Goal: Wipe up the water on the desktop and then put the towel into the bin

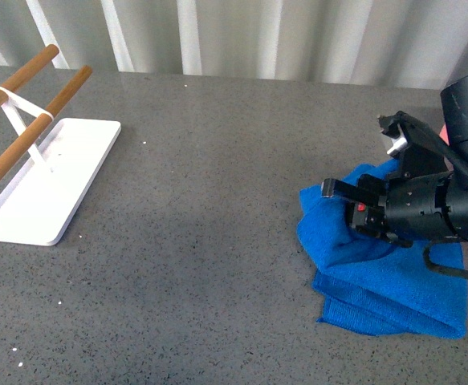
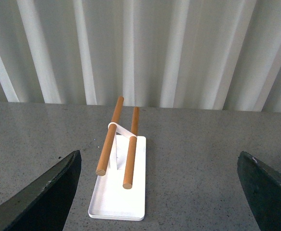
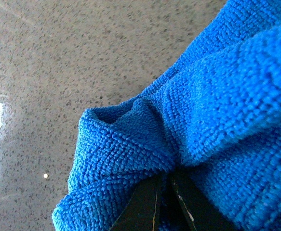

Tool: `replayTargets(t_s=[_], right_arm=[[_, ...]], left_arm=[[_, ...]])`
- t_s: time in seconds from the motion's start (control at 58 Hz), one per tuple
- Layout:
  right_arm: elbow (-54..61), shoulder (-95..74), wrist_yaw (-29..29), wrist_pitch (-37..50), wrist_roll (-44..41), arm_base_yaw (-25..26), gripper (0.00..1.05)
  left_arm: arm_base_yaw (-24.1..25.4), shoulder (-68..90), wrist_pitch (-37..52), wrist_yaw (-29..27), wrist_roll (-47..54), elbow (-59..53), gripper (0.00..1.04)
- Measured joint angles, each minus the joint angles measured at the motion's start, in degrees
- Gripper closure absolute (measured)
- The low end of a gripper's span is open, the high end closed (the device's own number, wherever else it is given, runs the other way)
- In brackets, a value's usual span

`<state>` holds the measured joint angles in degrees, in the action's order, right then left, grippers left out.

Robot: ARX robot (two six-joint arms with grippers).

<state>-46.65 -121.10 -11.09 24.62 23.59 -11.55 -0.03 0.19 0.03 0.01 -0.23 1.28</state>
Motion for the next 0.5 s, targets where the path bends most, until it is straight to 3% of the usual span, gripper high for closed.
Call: replayTargets(t_s=[0.276,0.5], right_arm=[[-8.13,-4.48,0.81,-4.11,-1.55,6.08,1.01],[-20.06,-10.88,2.38,-8.59,-4.22,8.22,1.01]], left_arm=[[0.0,0.0,0.0,0.0,0.0,0.0,0.07],[0.0,0.0,0.0,0.0,0.0,0.0,0.07]])
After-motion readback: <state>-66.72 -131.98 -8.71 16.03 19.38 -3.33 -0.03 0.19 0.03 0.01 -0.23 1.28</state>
